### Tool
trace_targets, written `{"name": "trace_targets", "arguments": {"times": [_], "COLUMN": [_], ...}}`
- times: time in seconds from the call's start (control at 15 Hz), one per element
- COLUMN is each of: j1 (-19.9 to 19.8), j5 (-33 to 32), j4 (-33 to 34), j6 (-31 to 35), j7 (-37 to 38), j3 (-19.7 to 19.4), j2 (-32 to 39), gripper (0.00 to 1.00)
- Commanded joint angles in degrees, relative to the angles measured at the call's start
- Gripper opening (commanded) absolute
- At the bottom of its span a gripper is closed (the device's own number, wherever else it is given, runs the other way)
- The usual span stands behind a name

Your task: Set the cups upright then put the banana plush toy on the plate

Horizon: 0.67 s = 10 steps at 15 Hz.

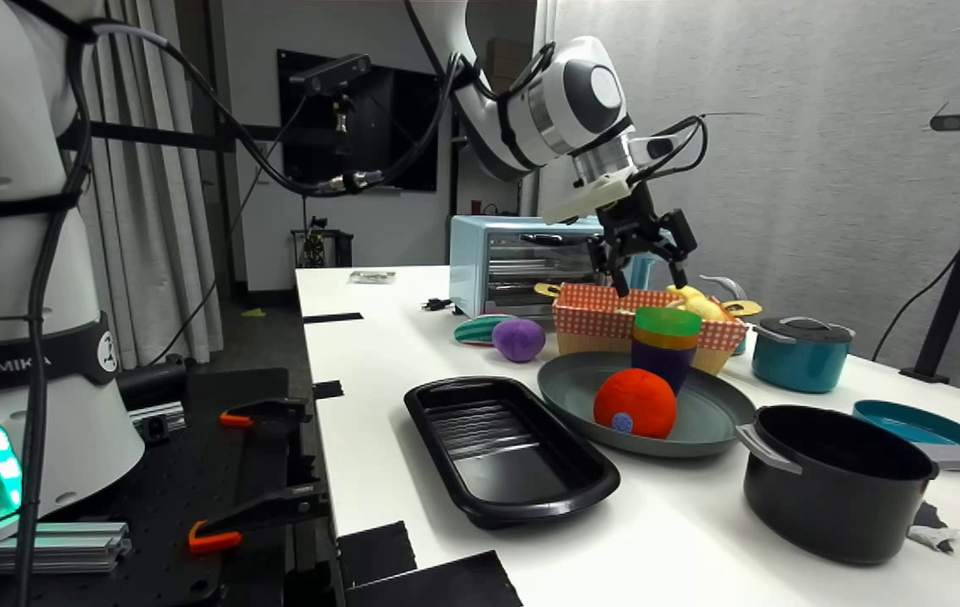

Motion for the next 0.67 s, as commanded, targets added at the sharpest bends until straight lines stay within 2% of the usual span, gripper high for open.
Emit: {"name": "trace_targets", "arguments": {"times": [0.0,0.6], "j1": [1.77,1.12], "j5": [-2.57,1.69], "j4": [5.13,13.48], "j6": [1.09,1.22], "j7": [1.44,-1.04], "j3": [-2.52,-1.03], "j2": [3.71,11.26], "gripper": [1.0,1.0]}}
